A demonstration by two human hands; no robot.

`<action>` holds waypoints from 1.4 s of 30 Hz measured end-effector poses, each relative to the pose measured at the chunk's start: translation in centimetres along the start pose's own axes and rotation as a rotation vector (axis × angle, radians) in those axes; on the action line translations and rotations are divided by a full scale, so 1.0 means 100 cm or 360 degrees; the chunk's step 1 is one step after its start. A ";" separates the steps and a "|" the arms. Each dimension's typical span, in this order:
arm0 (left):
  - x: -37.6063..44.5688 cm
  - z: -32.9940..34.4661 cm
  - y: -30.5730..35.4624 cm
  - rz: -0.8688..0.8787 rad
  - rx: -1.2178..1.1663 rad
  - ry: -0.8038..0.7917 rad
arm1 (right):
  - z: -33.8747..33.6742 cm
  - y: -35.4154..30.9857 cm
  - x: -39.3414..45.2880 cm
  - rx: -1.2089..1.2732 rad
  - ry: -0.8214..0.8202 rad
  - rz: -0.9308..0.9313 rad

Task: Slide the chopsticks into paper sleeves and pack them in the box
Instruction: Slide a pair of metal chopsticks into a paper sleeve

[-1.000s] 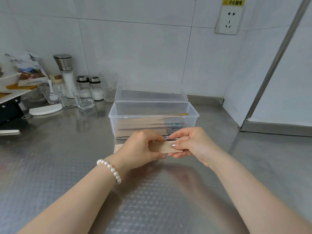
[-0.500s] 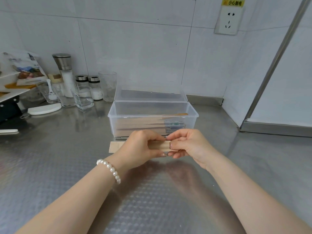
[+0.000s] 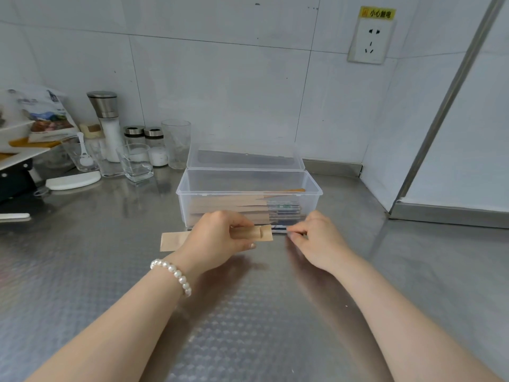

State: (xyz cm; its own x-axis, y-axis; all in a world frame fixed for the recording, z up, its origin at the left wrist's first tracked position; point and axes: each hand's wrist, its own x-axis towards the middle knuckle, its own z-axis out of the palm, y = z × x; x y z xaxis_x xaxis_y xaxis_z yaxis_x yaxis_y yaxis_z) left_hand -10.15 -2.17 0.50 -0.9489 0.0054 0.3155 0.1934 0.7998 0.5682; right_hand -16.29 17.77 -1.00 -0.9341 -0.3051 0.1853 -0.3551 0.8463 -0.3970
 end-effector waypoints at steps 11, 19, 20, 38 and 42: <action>-0.002 0.003 0.003 0.0027 -0.0001 -0.0065 | 0.002 -0.001 0.000 0.0310 0.0037 -0.0027; -0.001 0.001 0.003 0.0057 -0.0118 -0.0008 | -0.018 0.001 0.001 0.1367 0.0269 0.0157; -0.001 0.001 0.003 0.0062 -0.0136 0.0009 | -0.022 0.001 0.000 0.1696 0.0285 0.0249; 0.001 0.002 -0.001 -0.0023 -0.0177 0.0064 | -0.050 0.042 0.009 0.2434 0.1436 0.1032; 0.001 0.002 -0.001 -0.0024 -0.0175 0.0069 | -0.048 0.039 0.011 0.2391 0.1401 0.1027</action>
State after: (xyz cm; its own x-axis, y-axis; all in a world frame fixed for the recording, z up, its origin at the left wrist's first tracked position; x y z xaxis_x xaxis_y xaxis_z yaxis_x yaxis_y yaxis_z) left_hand -10.33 -2.15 0.31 -0.9408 -0.0336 0.3374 0.2079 0.7290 0.6522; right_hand -18.54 22.84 1.92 -0.8099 0.5697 -0.1397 -0.1856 -0.4747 -0.8604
